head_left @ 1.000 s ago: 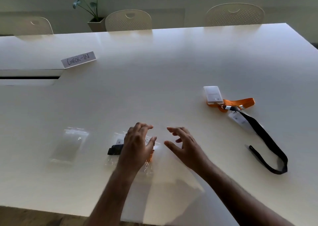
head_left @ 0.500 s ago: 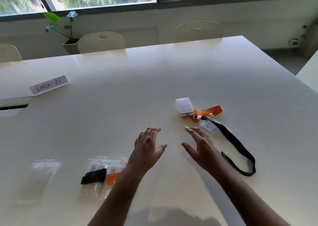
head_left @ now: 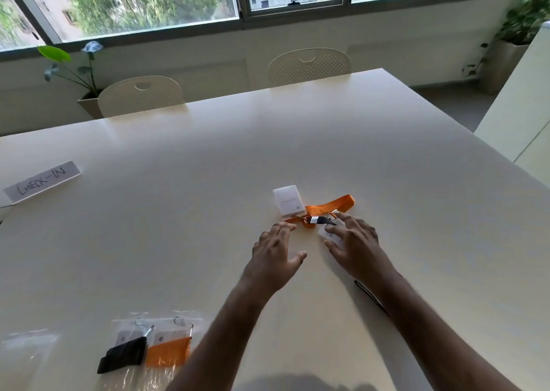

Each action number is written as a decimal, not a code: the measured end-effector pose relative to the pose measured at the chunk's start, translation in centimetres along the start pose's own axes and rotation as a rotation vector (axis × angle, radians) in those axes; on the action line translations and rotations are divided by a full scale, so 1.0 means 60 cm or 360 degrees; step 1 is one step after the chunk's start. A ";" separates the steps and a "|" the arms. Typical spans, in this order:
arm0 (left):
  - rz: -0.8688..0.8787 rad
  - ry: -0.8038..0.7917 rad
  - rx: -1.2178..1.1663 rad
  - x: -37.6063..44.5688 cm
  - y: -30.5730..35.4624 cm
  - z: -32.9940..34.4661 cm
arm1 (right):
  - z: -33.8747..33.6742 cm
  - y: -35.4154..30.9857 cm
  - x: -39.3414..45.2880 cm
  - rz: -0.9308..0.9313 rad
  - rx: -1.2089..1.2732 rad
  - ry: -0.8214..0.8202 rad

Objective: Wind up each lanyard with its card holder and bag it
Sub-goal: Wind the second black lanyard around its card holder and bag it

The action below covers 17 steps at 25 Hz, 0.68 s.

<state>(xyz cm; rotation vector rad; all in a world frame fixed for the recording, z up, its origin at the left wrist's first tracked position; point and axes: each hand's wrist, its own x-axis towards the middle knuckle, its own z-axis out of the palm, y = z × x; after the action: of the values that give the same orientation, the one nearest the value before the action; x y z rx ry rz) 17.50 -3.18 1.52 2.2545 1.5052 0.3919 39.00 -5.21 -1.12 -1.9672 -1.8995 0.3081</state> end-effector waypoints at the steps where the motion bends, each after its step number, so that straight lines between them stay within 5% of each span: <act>1: 0.0001 -0.0010 -0.0006 0.004 0.002 0.002 | 0.003 0.002 0.004 -0.0006 -0.0025 -0.0023; 10: -0.0053 0.0068 -0.0045 0.018 -0.002 0.003 | -0.035 -0.033 0.020 -0.0105 0.0190 0.0067; 17: -0.0032 0.0306 -0.0056 0.027 -0.006 -0.014 | -0.081 -0.093 0.037 -0.0271 0.1027 0.0030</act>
<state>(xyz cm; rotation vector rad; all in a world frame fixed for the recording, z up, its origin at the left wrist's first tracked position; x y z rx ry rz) 17.49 -1.42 2.10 2.2253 1.5995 0.6399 36.08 -3.55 5.86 -1.3677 -1.6585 0.7404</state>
